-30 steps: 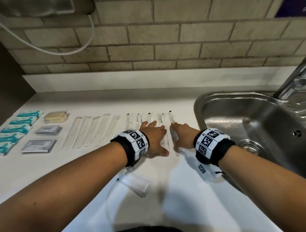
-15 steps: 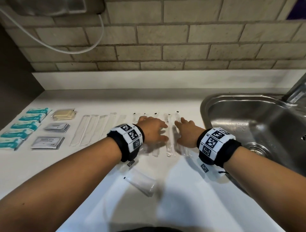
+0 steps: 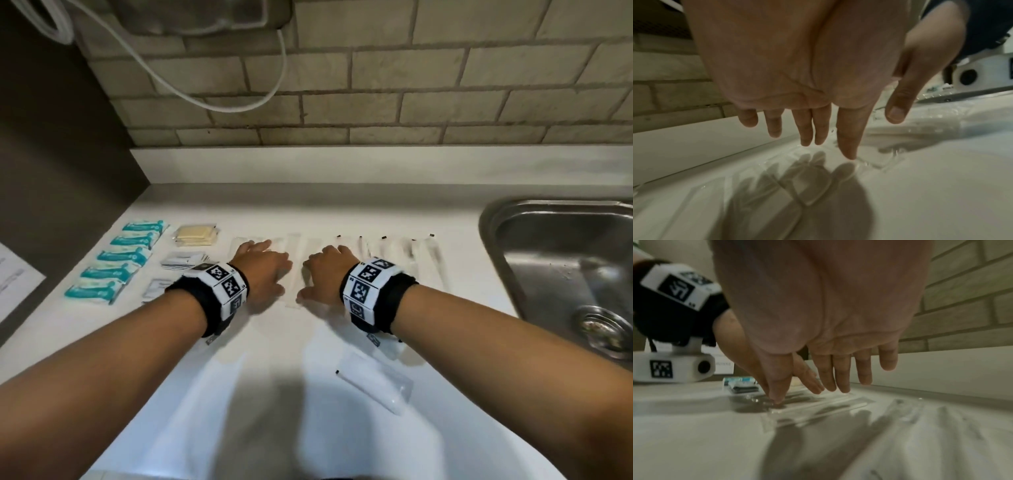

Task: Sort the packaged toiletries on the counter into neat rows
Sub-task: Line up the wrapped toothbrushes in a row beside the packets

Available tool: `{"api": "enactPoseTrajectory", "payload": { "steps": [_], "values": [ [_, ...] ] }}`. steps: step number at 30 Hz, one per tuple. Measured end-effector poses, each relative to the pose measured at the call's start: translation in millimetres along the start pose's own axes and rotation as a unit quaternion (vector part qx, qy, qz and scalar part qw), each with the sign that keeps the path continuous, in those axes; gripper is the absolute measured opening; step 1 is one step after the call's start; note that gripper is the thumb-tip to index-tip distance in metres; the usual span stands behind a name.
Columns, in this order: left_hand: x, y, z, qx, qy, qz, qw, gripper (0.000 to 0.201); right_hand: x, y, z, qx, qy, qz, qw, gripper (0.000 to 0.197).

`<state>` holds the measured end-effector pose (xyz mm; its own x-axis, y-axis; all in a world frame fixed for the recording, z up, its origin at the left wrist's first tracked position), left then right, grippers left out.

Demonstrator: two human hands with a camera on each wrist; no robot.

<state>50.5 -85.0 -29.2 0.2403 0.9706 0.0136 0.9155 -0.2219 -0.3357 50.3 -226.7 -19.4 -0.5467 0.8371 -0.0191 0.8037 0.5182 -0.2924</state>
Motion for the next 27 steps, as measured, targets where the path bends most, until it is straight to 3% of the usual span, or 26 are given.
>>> {"api": "enactPoseTrajectory", "payload": {
  "steps": [4, 13, 27],
  "values": [
    [9, 7, 10, 0.014, 0.023, 0.023, 0.999, 0.045, 14, 14, 6, 0.005, -0.018, 0.036, 0.999, 0.051],
    [7, -1, 15, -0.018, 0.002, 0.074, 0.997, 0.049, 13, 6, 10, 0.015, -0.015, 0.033, 0.999, 0.043],
    [5, -14, 14, -0.026, -0.028, 0.069, 0.997, 0.059, 8, -5, 11, 0.046, -0.005, 0.030, 0.998, 0.037]
  ]
}}
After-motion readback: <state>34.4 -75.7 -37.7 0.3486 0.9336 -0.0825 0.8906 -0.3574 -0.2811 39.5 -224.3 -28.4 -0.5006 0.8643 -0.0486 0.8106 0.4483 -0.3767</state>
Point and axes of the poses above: each hand's wrist, its own y-axis towards the middle knuckle, its own z-axis out of the palm, x = y × z, the point moved 3 cm from there along y, towards the middle knuckle, and after that the axes turned 4 degrees about -y, right-handed, at the moved point
